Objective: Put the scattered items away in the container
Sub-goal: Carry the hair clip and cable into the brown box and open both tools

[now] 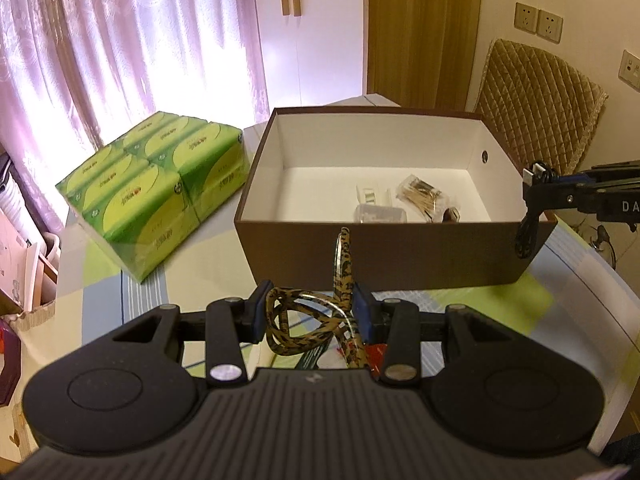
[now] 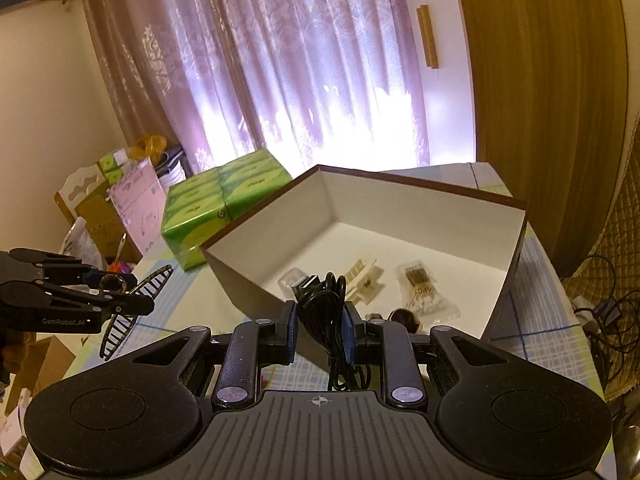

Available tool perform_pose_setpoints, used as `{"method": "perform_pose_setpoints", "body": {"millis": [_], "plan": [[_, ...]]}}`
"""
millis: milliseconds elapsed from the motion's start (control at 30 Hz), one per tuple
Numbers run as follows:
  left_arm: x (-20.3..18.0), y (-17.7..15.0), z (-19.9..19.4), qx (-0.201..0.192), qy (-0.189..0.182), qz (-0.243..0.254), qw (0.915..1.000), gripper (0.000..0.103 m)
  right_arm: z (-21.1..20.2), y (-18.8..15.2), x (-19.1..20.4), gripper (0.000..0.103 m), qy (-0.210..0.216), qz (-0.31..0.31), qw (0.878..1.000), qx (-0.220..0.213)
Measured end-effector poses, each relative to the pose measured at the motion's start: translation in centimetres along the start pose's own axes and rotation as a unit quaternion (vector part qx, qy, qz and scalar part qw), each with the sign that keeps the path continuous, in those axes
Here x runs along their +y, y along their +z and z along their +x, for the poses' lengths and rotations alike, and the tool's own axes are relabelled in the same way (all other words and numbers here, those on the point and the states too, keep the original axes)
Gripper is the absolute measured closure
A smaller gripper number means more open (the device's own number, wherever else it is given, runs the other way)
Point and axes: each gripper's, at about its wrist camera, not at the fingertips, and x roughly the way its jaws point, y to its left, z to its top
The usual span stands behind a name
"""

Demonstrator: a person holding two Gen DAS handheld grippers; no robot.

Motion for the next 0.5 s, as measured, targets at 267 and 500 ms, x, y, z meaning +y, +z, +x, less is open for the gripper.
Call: {"method": "perform_pose_setpoints", "body": {"millis": [267, 500], "plan": [[0.0, 1.9, 0.5, -0.013, -0.002, 0.008, 0.9999, 0.066, 0.3, 1.2, -1.1, 0.078, -0.001, 0.005, 1.0, -0.008], [0.0, 4.5, 0.9, -0.035, -0.006, 0.022, 0.9991, 0.066, 0.4, 3.6, -2.0, 0.078, 0.004, 0.004, 0.999, -0.034]]}}
